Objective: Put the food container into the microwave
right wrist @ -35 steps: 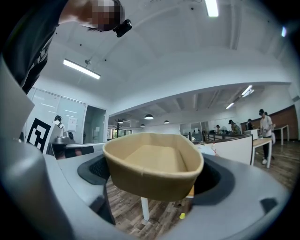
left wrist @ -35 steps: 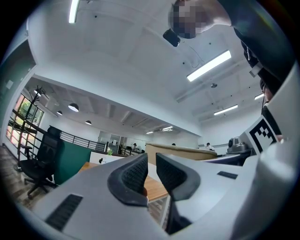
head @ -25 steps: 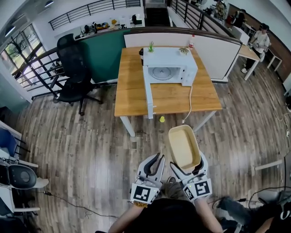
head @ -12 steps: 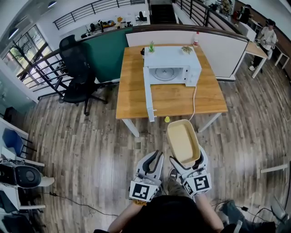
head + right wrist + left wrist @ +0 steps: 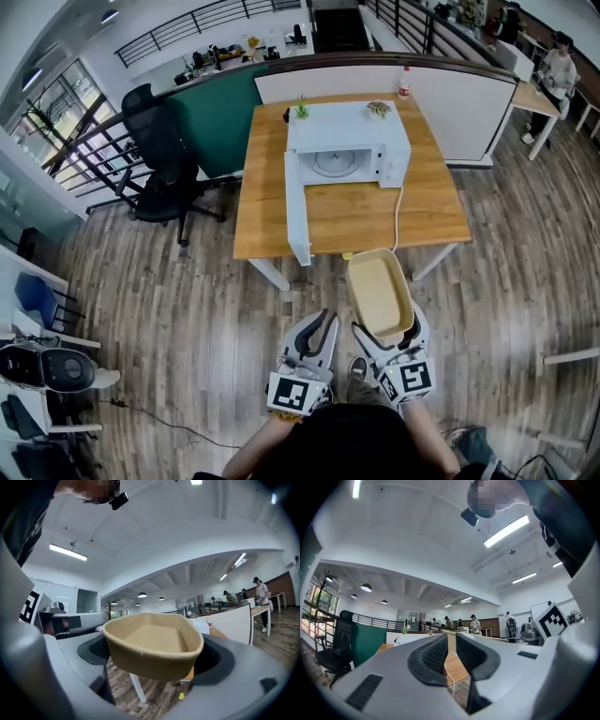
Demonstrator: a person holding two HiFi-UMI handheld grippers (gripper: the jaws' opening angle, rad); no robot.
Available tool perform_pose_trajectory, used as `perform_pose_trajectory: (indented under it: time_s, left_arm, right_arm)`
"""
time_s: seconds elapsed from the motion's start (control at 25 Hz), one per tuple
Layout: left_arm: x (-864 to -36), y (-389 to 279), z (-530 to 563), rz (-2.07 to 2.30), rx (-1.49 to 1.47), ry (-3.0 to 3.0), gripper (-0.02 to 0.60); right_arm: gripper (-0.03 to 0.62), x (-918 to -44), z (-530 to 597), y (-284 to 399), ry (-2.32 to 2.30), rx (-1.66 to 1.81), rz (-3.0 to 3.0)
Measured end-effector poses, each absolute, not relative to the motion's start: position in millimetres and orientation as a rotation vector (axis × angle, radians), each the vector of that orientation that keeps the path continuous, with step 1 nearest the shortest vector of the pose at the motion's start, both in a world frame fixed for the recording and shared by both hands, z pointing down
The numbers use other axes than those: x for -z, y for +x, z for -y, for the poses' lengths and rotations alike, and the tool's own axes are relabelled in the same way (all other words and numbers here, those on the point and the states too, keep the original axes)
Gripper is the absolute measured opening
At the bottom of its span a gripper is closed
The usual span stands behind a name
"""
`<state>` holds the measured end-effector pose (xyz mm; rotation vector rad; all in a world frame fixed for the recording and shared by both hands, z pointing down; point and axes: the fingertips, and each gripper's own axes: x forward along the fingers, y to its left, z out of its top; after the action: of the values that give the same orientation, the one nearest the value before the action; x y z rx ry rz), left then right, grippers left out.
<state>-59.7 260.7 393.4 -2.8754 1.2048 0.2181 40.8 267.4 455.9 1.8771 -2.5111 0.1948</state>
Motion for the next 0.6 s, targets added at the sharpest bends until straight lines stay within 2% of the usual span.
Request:
perform_pose_trajectory:
  time_s: [0.6]
  left_arm:
    - [-405,6,-246,-1.235,-0.113,-2.888,0.071]
  right_arm:
    - [0.532,-477,-243,109,1.858,-0.262,2.545]
